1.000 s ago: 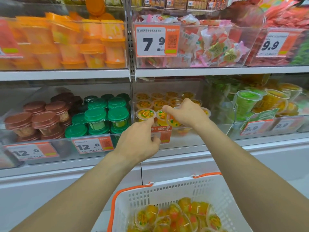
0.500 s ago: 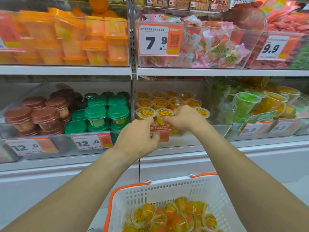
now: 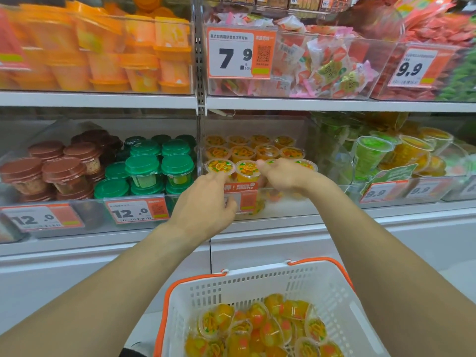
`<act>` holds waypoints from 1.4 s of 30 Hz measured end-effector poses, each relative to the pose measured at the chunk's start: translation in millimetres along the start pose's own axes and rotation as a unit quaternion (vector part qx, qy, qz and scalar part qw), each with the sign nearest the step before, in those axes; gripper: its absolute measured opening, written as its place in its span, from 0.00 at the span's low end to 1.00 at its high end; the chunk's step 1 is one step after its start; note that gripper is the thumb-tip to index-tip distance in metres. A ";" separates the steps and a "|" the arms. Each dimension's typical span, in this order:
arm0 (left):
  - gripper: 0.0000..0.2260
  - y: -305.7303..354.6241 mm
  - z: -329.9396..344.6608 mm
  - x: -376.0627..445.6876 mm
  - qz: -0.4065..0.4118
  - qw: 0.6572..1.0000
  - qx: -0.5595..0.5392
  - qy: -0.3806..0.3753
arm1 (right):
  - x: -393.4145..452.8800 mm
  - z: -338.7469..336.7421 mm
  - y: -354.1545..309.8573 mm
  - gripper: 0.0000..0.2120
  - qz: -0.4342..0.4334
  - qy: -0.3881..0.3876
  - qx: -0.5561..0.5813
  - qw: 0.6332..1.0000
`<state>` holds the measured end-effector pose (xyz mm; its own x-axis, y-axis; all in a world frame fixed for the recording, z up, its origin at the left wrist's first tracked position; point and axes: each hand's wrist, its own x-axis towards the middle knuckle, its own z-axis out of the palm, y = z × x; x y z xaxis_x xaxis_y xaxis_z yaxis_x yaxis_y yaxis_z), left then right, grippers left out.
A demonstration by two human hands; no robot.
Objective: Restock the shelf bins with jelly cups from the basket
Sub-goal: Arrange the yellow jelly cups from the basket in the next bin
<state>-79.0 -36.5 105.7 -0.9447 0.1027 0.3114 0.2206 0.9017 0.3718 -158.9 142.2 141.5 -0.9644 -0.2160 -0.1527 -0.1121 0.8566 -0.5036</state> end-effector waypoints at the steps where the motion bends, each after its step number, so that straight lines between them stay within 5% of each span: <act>1: 0.15 0.4 -0.1 -2.4 -0.010 0.999 -0.008 0.045 | -4.5 -0.5 1.8 0.29 -0.035 0.088 0.012 0.995; 4: 0.10 9.0 -1.7 -13.1 0.059 0.971 -0.056 0.227 | -28.6 8.3 10.9 0.23 -0.122 0.386 0.078 0.911; 6: 0.06 20.2 13.0 -25.2 0.107 0.976 -0.042 0.186 | -50.3 31.1 19.0 0.23 -0.155 0.445 0.142 0.870; 8: 0.04 25.5 53.9 -44.7 0.055 0.998 -0.009 -0.008 | -65.8 72.5 40.2 0.23 -0.134 0.397 0.181 0.890; 10: 0.06 20.7 106.9 -78.1 -0.045 0.978 0.000 -0.202 | -82.7 127.1 74.2 0.22 -0.057 0.325 0.176 0.928; 14: 0.08 -3.5 192.6 -163.5 -0.150 0.905 -0.034 -0.396 | -131.0 235.9 165.9 0.09 0.151 0.077 0.090 0.981; 17: 0.19 -32.7 252.6 -228.3 -0.216 0.839 -0.094 -0.490 | -168.9 287.7 226.8 0.16 0.233 -0.089 0.012 0.968; 20: 0.18 -52.1 293.8 -271.8 -0.266 0.815 -0.100 -0.505 | -181.0 310.9 261.3 0.24 0.286 -0.109 -0.027 0.952; 26: 0.37 -40.3 296.1 -284.6 -0.324 0.815 -0.104 -0.468 | -168.5 324.5 283.0 0.41 0.398 -0.185 -0.044 0.897; 31: 0.30 -45.2 304.6 -287.8 -0.368 0.830 -0.073 -0.413 | -172.4 341.0 294.5 0.30 0.373 -0.250 -0.110 0.887; 35: 0.27 -44.3 303.8 -284.4 -0.362 0.835 -0.061 -0.411 | -174.7 334.3 277.0 0.12 0.347 -0.262 -0.064 0.898; 39: 0.29 -53.1 292.5 -282.6 -0.400 0.813 -0.054 -0.419 | -172.3 342.8 269.4 0.29 0.343 -0.324 -0.107 0.875; 42: 0.18 -62.4 274.4 -271.1 -0.394 0.781 -0.058 -0.481 | -174.1 348.4 269.9 0.38 0.368 -0.292 -0.096 0.878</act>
<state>96.8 -5.3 -241.9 -0.5313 -0.1474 -0.8343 -0.5539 0.8056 0.2104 62.2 247.9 -264.1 -0.5116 0.2733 -0.8146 0.3966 0.9161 0.0583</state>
